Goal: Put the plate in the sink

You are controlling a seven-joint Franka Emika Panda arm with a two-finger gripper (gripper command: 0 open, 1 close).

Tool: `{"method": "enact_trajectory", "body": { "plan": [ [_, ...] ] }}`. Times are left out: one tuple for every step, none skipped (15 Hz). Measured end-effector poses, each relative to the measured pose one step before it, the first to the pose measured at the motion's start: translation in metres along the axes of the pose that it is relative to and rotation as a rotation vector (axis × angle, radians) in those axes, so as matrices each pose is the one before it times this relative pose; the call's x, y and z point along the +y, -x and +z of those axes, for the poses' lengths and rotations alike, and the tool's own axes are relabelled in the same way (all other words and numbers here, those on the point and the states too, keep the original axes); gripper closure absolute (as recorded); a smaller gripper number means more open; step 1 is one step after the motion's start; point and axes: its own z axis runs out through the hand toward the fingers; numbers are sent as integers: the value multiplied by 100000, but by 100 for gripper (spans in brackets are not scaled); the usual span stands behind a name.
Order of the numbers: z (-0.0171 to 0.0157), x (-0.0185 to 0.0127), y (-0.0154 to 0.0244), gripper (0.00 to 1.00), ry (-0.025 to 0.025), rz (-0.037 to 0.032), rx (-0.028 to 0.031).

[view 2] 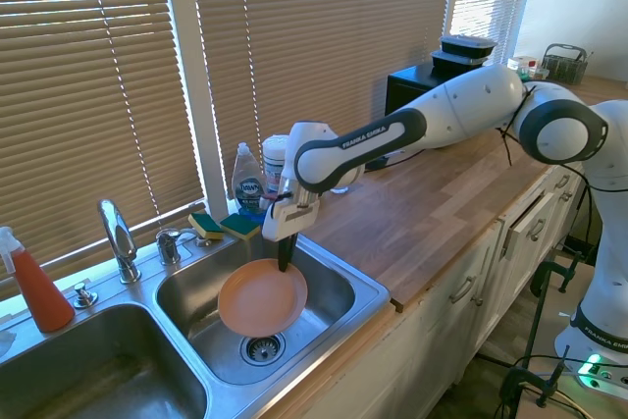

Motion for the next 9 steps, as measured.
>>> {"method": "enact_trajectory", "body": {
  "plan": [
    [1736,-332,-581,100,902,474,783],
    [1631,-62,-675,100,1248,321,72],
    [1325,-94,-508,100,1154,278,25],
    [1217,-97,-313,100,1141,329,-30],
    [1154,-143,-144,100,949,96,-219],
    [1188,-306,86,100,741,159,-469],
    [970,-311,183,0,701,314,-597],
    [697,-380,172,0,513,394,-307],
    [433,-353,84,0,364,-20,162]
  ]
}}
